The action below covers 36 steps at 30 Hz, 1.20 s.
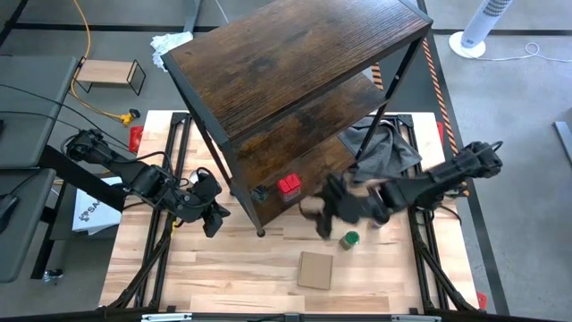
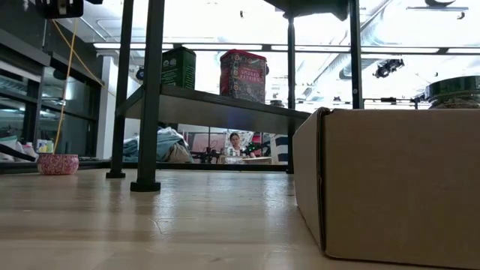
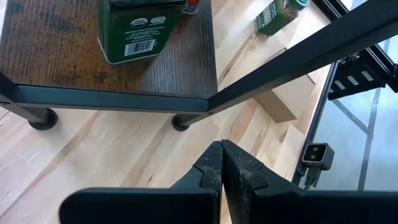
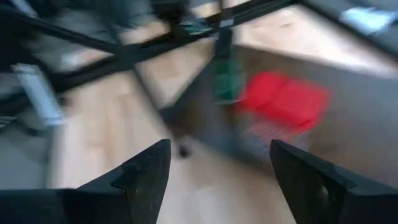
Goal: Shelf spices
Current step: Remove the red seasoning can from the shelf
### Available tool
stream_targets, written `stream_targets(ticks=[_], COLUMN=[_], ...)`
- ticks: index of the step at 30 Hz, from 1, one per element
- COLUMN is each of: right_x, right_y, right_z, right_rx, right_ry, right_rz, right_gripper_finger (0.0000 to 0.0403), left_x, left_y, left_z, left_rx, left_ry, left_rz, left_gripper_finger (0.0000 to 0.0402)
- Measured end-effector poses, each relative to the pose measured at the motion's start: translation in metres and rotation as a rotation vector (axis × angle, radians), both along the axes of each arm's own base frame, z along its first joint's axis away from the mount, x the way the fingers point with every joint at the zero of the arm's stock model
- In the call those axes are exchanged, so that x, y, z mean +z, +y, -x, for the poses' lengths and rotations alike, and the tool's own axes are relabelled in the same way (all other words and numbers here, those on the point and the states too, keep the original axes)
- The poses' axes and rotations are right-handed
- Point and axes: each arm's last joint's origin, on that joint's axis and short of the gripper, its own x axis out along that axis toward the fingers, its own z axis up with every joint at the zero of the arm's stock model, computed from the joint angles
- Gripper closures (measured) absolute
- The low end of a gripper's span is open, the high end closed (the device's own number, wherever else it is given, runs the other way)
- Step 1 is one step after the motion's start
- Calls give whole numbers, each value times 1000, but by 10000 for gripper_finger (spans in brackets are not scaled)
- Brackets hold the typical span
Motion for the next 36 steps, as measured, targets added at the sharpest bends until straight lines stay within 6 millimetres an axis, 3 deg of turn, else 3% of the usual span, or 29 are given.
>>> stream_targets(ticks=[3, 10, 14, 18, 23, 32, 36], right_x=[14, 31, 32, 15, -6, 7, 3], right_y=[-23, -48, -56, -52, -51, -52, -58], right_z=[-12, -38, -56, -70, -73, -74, -73], right_rx=[71, 340, 335, 436, 500, 499, 501], right_ry=[22, 130, 152, 186, 307, 276, 310], right_rz=[82, 442, 414, 371, 345, 408, 396], right_gripper_finger=[132, 132, 132, 140, 148, 148, 148], left_x=[0, 0, 0, 0, 0, 0, 0], left_y=[0, 0, 0, 0, 1, 0, 0], left_z=[0, 0, 0, 0, 0, 0, 0], left_rx=[1, 6, 20, 27, 33, 32, 32], left_ry=[0, -3, -3, -4, -7, -8, -8], left_rz=[1, -3, 8, 11, 5, 5, 5], left_gripper_finger=[401, 402, 402, 401, 401, 401, 402])
